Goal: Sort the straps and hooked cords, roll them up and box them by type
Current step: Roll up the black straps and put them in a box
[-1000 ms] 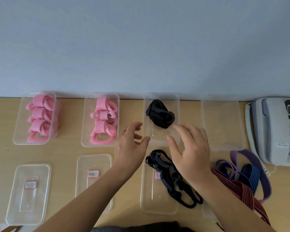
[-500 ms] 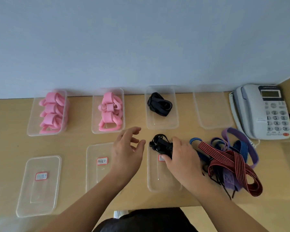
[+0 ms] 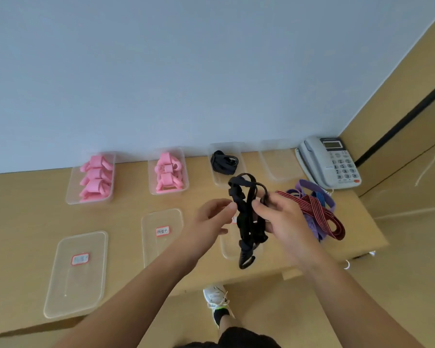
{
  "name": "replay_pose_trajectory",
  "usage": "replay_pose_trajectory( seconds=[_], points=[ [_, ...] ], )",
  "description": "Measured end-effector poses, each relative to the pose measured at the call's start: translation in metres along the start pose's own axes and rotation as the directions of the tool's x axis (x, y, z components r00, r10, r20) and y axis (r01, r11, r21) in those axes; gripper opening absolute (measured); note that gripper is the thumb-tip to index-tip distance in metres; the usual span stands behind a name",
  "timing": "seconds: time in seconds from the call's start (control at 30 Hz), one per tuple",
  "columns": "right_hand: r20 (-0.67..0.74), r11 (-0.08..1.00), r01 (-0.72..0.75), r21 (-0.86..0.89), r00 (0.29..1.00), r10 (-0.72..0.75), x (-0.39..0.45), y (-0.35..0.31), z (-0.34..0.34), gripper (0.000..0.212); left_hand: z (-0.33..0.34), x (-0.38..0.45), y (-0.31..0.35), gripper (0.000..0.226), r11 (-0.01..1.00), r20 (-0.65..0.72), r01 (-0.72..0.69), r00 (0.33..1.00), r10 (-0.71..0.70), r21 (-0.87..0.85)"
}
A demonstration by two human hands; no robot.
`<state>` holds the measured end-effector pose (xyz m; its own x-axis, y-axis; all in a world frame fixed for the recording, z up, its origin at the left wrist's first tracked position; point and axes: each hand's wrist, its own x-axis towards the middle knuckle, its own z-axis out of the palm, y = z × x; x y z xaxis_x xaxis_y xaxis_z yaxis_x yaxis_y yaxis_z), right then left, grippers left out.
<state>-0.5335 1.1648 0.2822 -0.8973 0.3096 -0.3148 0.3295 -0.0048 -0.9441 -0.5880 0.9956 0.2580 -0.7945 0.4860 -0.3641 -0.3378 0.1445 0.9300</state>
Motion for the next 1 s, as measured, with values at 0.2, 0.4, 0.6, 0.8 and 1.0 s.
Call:
replay_pose_trajectory(
  seconds=[0.2,0.4,0.6,0.8,1.0],
  points=[
    [-0.094,0.978,0.114,-0.177,0.987,-0.132,-0.071,-0.025,-0.001,0.029,0.021,-0.047,0.031,0.014,0.992,0.119,-0.123,0.985,0.122,0.001],
    [-0.159,0.946,0.162,-0.282,0.964,-0.212,-0.105,-0.052,-0.028,0.031,0.031,-0.071,0.047,0.016,0.992,0.044,-0.123,0.991,0.124,-0.016],
    [0.047,0.957,0.212,-0.196,0.977,-0.207,-0.109,-0.086,-0.044,0.022,0.047,-0.084,0.070,0.060,0.914,0.194,-0.372,0.920,0.341,0.160],
    [0.281,0.979,0.138,0.153,0.943,-0.177,-0.114,-0.116,-0.075,0.045,0.065,-0.095,0.095,0.013,0.915,-0.003,-0.389,0.920,0.391,0.107],
    [0.327,0.935,0.204,0.290,0.897,-0.297,-0.113,-0.124,-0.101,0.038,0.075,-0.093,0.104,0.018,0.916,-0.289,-0.400,0.881,0.375,-0.028]
  ],
)
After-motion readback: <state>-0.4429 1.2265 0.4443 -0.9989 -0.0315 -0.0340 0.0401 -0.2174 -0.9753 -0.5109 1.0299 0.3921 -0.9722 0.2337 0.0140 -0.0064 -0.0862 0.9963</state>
